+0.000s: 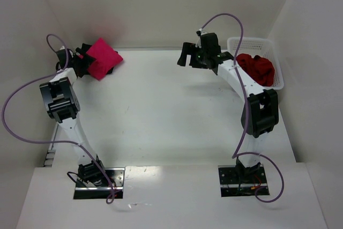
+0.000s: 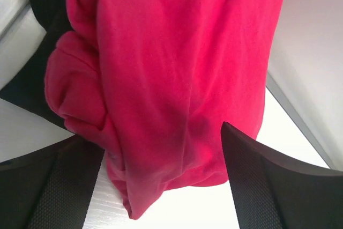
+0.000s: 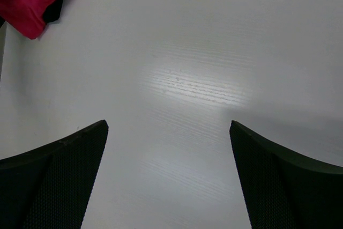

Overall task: Fold and stack the t-shirts
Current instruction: Put the neatly folded tshirt into the corner of the board with the left arm

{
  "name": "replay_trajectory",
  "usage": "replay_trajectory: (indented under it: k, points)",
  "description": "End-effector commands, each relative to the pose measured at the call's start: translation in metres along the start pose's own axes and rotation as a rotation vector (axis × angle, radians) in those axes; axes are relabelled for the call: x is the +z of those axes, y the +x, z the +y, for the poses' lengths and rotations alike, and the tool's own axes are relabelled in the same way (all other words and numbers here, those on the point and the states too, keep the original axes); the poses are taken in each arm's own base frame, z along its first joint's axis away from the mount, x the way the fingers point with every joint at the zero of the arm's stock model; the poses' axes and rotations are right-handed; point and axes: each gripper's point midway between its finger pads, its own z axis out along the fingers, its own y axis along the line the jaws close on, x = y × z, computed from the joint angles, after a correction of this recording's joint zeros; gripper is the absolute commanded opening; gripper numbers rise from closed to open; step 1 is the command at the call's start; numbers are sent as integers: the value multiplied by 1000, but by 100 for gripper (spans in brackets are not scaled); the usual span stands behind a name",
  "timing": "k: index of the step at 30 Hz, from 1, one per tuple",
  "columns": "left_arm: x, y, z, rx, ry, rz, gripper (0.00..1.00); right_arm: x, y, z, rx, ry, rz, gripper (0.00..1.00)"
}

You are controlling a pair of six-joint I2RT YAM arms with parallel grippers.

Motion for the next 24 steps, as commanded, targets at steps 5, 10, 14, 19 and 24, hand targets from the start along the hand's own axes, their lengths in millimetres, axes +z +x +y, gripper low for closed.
replay_trajectory:
  k: [5, 10, 14, 19, 24]
  points:
    - [15, -5, 2, 22, 16, -13, 84, -3, -16, 3, 12, -2, -36, 100]
    - [15, -10, 0, 26, 16, -28, 62, -3, -16, 3, 21, -2, -36, 100]
    - [11, -14, 0, 66, -14, -9, 32, -3, -16, 4, 30, -2, -36, 100]
    - [-6, -36, -16, 149, -29, -19, 19, -4, -15, 5, 30, -10, -32, 100]
    - [-18, -60, -30, 281, -55, 2, 20, -4, -15, 7, 30, -19, -28, 100]
